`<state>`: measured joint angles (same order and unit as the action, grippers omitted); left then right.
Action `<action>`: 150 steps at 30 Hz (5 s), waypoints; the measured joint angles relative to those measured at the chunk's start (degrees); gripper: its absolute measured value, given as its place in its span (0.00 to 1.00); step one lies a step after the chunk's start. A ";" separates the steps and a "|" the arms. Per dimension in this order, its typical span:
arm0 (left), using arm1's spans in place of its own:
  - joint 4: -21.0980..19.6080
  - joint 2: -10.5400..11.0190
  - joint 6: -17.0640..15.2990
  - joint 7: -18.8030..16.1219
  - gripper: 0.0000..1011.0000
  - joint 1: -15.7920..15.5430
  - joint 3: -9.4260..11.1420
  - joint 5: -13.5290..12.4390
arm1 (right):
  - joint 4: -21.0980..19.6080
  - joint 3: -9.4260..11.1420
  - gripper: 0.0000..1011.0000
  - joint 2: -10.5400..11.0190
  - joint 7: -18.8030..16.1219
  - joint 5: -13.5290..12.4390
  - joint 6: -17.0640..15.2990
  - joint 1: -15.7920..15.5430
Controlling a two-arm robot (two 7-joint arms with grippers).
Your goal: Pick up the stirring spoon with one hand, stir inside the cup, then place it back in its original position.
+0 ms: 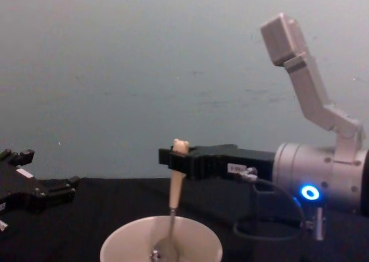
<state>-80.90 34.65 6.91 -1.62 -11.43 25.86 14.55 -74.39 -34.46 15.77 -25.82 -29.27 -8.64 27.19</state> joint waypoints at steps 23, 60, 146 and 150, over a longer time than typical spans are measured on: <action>0.00 0.00 0.00 0.00 0.99 0.00 0.00 0.00 | -12.65 2.31 0.21 10.23 -6.48 -4.69 -3.60 -7.79; 0.00 0.00 0.00 0.00 0.99 0.00 0.00 0.00 | -4.09 -0.14 0.21 0.70 1.47 -1.62 -1.60 -2.14; 0.00 0.00 0.00 0.00 0.99 0.00 0.00 0.00 | -16.09 0.79 0.21 10.06 -3.02 -4.94 -7.61 -8.41; 0.00 0.00 0.00 0.00 0.99 0.00 0.00 0.00 | -15.92 -0.25 0.21 9.39 -2.36 -4.74 -7.06 -8.16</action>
<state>-80.90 34.65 6.91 -1.62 -11.43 25.86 14.55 -90.32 -34.71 25.16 -28.18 -34.01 -15.71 19.03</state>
